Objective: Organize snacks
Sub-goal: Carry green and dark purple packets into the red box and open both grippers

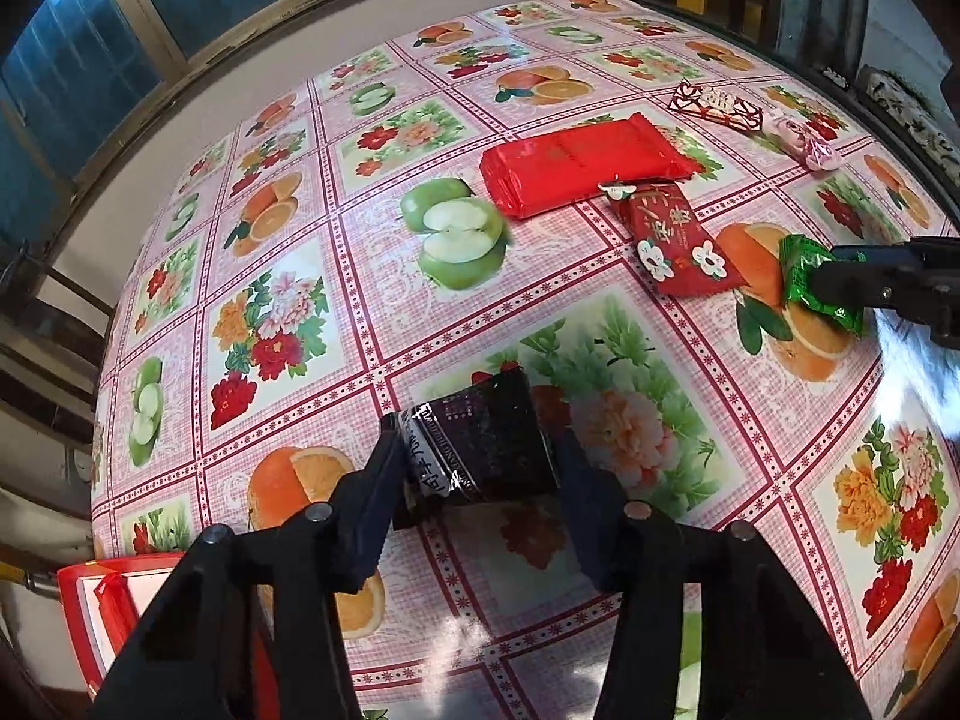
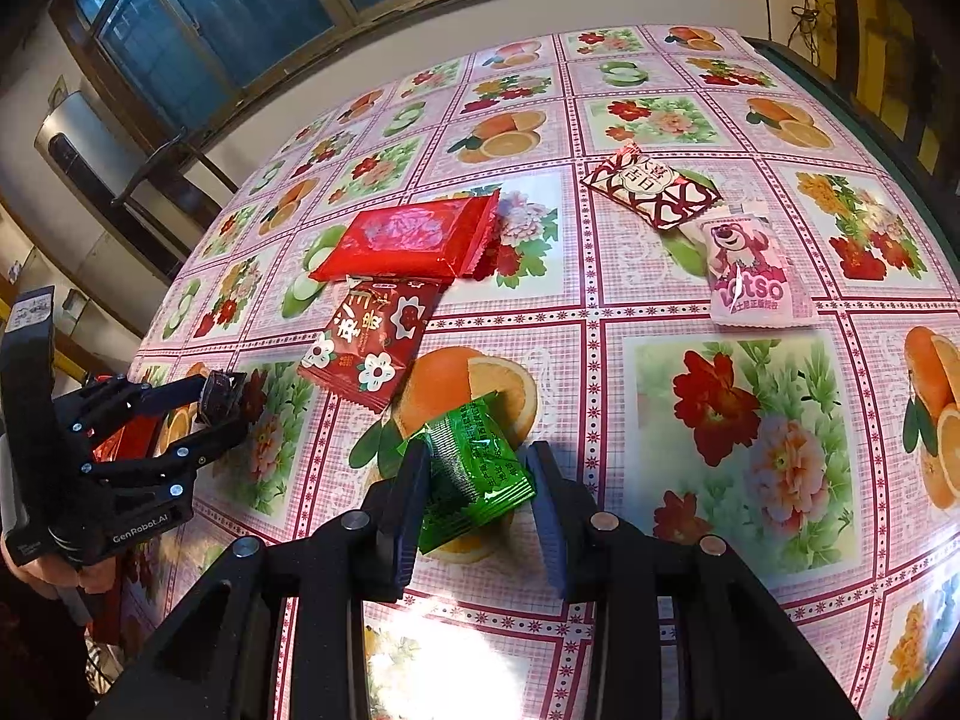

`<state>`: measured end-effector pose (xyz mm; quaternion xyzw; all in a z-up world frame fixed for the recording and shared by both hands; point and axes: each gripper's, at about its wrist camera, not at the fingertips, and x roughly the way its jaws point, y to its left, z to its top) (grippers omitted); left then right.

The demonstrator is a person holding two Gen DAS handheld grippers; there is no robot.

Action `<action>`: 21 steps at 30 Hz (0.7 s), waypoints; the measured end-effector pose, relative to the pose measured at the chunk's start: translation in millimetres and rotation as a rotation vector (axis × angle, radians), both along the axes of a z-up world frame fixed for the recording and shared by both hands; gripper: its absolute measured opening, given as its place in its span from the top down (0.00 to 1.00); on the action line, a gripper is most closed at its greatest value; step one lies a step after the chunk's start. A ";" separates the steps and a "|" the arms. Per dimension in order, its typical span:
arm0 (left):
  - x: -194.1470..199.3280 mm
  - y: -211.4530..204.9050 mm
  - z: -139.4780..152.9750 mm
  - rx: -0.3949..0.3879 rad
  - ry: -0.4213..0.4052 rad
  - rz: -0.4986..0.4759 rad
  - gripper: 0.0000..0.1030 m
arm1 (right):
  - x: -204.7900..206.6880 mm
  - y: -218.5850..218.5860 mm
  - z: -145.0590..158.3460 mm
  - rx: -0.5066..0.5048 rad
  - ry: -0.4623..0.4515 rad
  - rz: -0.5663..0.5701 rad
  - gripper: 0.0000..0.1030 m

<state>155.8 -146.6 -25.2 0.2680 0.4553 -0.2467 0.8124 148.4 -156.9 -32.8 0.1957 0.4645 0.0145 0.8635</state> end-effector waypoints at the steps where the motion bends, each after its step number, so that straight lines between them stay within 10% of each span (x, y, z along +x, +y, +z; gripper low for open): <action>1: -0.7 1.3 -0.2 -0.005 0.001 0.003 0.55 | -0.2 -0.5 -0.1 0.000 0.000 -0.003 0.65; 21: -50.2 70.1 16.2 -0.238 -0.012 0.159 0.66 | 1.0 20.0 1.8 0.013 -0.047 0.071 0.65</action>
